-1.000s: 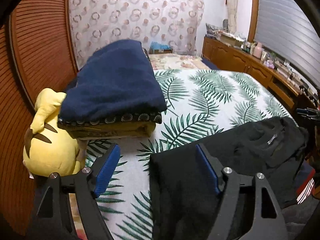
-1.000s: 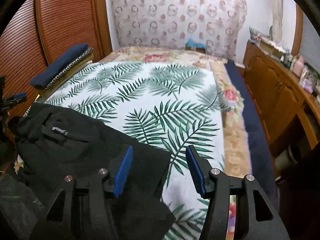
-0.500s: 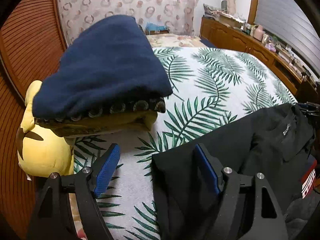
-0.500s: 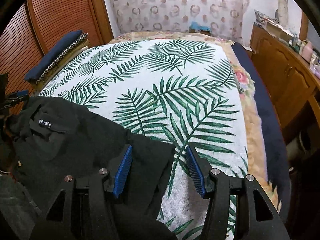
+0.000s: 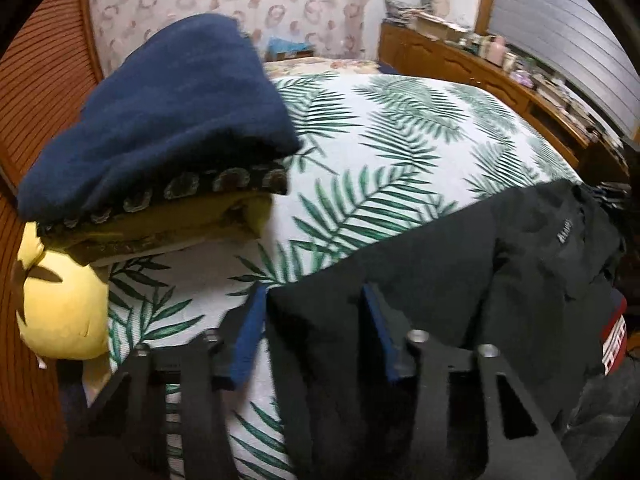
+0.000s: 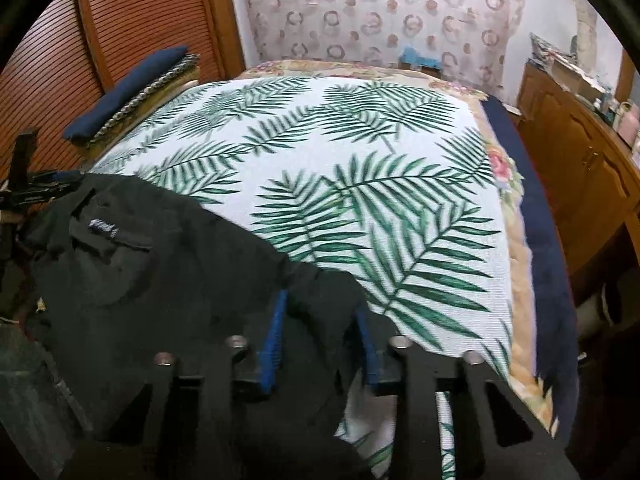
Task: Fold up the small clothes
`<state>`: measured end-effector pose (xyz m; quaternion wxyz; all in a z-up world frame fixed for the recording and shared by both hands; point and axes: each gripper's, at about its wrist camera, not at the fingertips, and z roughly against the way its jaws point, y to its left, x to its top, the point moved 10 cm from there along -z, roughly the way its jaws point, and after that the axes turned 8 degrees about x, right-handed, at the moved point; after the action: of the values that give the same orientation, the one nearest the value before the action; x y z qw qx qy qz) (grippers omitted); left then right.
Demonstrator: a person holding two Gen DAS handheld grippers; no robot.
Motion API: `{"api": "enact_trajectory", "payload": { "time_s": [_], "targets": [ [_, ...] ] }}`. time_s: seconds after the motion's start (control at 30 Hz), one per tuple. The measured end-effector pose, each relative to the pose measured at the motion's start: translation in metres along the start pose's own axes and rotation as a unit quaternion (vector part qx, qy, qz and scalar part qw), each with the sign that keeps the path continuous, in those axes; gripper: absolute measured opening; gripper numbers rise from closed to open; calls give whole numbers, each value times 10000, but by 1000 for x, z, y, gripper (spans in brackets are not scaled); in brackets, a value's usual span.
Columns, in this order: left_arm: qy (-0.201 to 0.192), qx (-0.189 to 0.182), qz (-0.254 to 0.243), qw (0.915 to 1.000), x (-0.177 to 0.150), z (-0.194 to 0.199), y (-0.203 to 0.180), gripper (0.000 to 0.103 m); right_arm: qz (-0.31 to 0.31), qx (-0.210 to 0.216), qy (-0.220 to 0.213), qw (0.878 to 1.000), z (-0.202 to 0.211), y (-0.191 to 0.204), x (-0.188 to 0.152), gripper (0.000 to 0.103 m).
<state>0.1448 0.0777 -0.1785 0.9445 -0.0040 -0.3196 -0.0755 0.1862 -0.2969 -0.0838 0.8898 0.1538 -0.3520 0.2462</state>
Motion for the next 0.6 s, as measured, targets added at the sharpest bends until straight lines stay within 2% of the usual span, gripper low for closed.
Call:
{"api": "enact_trajectory", "payload": {
  "time_s": [0.03,0.07,0.13,0.27,0.47,0.6],
  "targets": [
    [9,-109,-24,9999,-1,2,-4,26,19,-15,10,10000,1,2,-1,18],
    [21,-133,-30,9999,-2,4,-5,19,36,1,-2,10000,2,5,-1,15],
    [-110,-91,-41,9999,1,16,-8,17,24,-3,-118,9999,8,11,0,14],
    [-699,-66,117,9975,11,65,-12,17,32,-77,-682,9976,50,25,9,13],
    [-1564,-16,223,9874,23,145,-18,17,181,-264,-1430,9892,134,49,18,12],
    [-1892,-40,292,9815,31,177,-19,16,293,-417,-1757,9831,172,61,20,12]
  ]
}}
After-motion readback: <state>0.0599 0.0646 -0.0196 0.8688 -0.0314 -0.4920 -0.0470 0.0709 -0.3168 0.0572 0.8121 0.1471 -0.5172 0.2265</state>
